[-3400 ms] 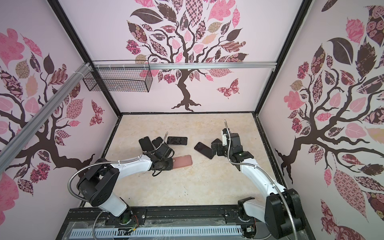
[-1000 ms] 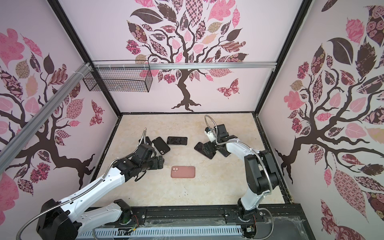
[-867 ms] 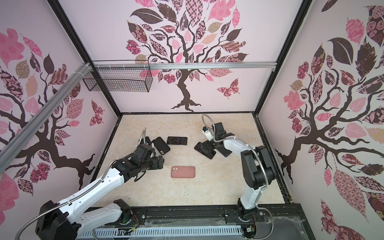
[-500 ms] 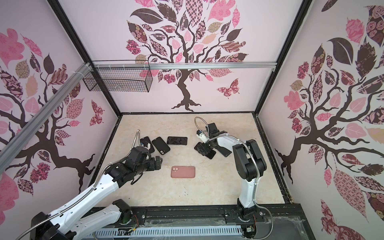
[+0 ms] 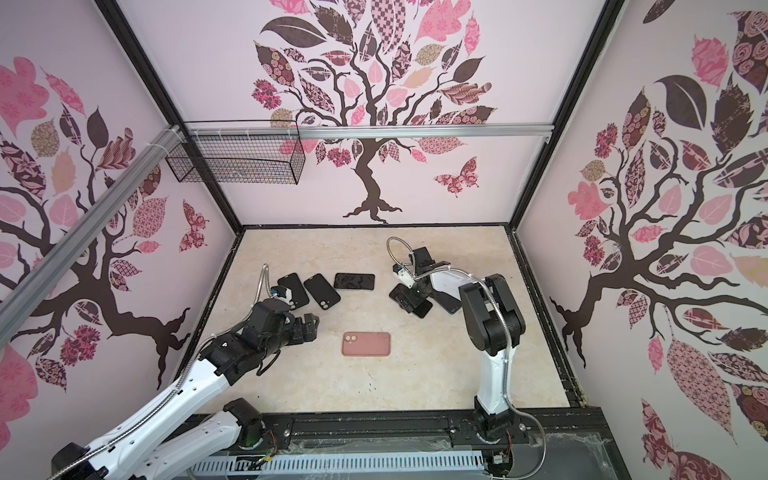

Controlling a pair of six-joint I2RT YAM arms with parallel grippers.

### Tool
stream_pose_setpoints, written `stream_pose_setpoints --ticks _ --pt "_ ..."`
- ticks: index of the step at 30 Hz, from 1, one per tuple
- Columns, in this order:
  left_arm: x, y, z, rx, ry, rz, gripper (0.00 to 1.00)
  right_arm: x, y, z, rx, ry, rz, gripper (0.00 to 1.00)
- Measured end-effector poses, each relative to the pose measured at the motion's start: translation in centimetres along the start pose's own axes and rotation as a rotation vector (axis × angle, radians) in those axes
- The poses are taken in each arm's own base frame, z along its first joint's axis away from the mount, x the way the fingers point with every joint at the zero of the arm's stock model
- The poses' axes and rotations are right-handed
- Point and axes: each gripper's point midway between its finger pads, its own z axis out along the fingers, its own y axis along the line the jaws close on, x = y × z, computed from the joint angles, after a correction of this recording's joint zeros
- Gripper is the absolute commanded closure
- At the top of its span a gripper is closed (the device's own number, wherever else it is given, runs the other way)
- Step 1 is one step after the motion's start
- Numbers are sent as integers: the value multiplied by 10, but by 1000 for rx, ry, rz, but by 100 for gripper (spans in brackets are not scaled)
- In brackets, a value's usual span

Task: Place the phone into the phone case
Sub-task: 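Grasp the purple-edged black phone with the right gripper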

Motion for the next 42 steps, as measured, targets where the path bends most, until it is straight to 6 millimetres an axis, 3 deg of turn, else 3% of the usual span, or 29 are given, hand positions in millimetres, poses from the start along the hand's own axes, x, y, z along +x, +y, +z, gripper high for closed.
stream_pose_setpoints --ticks 9,21,42 --pt "1 3 1 -12 -2 -4 4 1 3 1 23 19 -11 1" --pt "2 3 2 -14 -3 -10 4 11 6 -4 29 89 -28 9" --pt "5 -2 7 25 -4 -16 4 12 9 -3 44 85 65 33"
